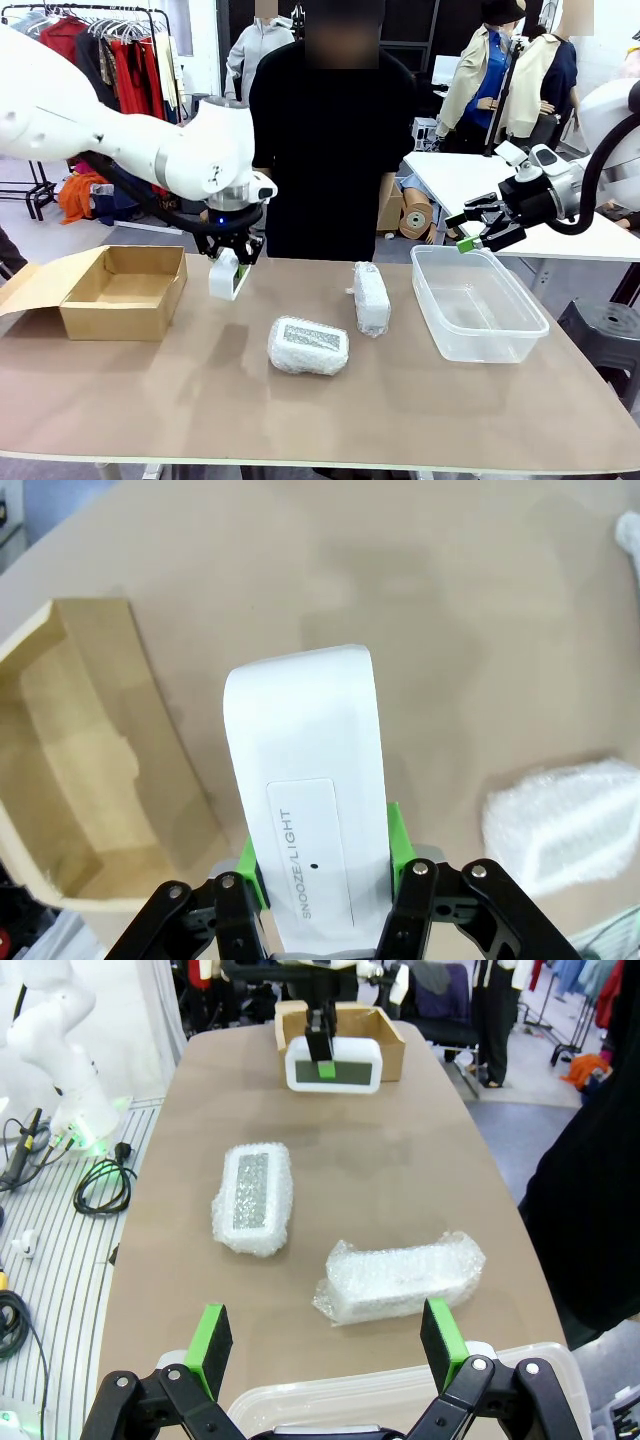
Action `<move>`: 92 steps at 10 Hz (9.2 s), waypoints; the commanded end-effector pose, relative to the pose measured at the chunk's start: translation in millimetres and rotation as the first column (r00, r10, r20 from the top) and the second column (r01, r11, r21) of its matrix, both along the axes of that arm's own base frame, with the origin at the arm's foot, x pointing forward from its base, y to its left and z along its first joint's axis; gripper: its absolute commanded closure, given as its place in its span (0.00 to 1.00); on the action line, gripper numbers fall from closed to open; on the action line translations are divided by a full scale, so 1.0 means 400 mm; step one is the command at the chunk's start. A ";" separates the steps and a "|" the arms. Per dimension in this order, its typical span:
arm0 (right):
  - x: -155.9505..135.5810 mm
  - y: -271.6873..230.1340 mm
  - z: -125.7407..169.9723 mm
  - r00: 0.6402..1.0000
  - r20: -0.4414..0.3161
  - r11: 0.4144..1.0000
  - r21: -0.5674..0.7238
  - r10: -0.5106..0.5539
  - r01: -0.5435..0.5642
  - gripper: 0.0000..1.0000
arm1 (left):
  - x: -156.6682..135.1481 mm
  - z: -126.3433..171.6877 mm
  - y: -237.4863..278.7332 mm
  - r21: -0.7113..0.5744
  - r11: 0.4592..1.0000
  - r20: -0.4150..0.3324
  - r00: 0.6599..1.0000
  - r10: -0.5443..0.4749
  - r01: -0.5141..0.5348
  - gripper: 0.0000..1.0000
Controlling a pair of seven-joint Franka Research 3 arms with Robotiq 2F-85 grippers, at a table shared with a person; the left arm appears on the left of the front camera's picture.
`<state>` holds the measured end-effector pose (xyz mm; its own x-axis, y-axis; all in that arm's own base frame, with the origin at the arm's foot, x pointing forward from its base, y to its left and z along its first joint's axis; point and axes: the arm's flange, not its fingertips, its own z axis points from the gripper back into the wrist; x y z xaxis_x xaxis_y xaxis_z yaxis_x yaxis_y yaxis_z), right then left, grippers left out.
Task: Separate and place wrapped and unwrapped clocks.
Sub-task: Pick up the Digital clock indicated by the person, then if the picked Digital clock is wrapped, place it in the Package Box ; if not, place it in the Organizing box.
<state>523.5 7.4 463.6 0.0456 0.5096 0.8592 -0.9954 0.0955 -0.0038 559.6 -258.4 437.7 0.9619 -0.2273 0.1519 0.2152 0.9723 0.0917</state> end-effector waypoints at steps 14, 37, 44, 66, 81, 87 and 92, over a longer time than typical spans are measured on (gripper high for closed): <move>0.001 -0.001 0.003 1.000 0.003 1.000 0.000 -0.001 0.001 0.00 | -0.078 0.542 -0.099 -0.027 0.998 0.108 0.993 -0.045 0.048 1.00; 0.001 -0.001 0.003 1.000 0.003 1.000 0.000 -0.001 0.001 0.00 | -0.238 0.356 -0.349 -0.443 0.884 -0.106 0.988 0.114 -0.150 1.00; 0.001 -0.001 0.003 1.000 0.003 1.000 0.000 -0.001 0.001 0.00 | -0.233 0.279 -0.442 -0.599 0.783 -0.116 0.986 0.120 -0.166 1.00; 0.001 -0.001 0.003 1.000 0.003 1.000 0.000 -0.001 0.001 0.00 | -0.057 -0.107 -0.623 -0.911 0.397 -0.127 0.992 -0.005 -0.114 1.00; 0.001 -0.001 0.003 1.000 0.003 1.000 0.000 -0.001 0.001 0.00 | 0.040 -0.210 -0.786 -0.915 0.377 -0.170 0.985 -0.032 -0.146 1.00; 0.001 -0.001 0.003 1.000 0.003 1.000 0.000 -0.001 0.001 0.00 | 0.047 -0.230 -0.839 -0.910 0.392 -0.174 0.983 -0.063 -0.136 1.00; 0.001 -0.001 0.003 1.000 0.003 1.000 0.000 -0.001 0.001 0.00 | 0.013 -0.246 -0.811 -0.915 0.383 -0.166 0.984 -0.065 -0.130 1.00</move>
